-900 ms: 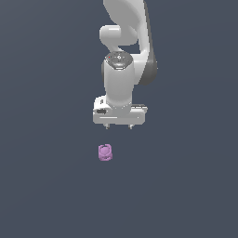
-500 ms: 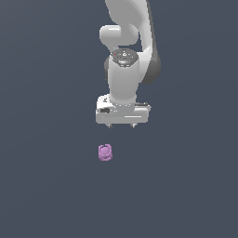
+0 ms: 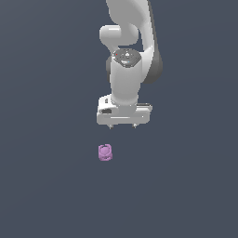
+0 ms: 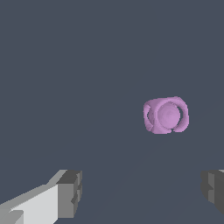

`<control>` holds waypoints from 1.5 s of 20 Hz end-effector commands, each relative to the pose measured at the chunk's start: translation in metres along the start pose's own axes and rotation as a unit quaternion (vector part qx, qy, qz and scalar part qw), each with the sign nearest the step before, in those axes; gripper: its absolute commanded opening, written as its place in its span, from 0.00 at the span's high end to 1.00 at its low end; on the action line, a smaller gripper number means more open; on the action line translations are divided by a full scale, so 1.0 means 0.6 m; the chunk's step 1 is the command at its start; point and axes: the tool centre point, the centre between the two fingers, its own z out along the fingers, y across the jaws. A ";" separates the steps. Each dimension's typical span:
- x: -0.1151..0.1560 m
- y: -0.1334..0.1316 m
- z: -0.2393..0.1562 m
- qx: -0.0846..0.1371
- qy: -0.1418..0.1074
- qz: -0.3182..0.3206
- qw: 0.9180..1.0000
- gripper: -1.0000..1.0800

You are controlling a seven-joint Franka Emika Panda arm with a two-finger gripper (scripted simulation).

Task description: Pick up the object and move it to a goal position.

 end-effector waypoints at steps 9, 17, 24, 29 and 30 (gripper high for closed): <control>0.036 0.055 0.064 0.004 -0.008 -0.022 1.000 0.04; 0.063 0.115 0.136 0.008 -0.015 -0.045 0.999 0.04; 0.070 0.138 0.165 0.010 -0.017 -0.054 0.998 0.04; 0.069 0.138 0.167 0.010 -0.018 -0.053 0.998 0.04; 0.069 0.138 0.171 0.010 -0.018 -0.053 0.998 0.04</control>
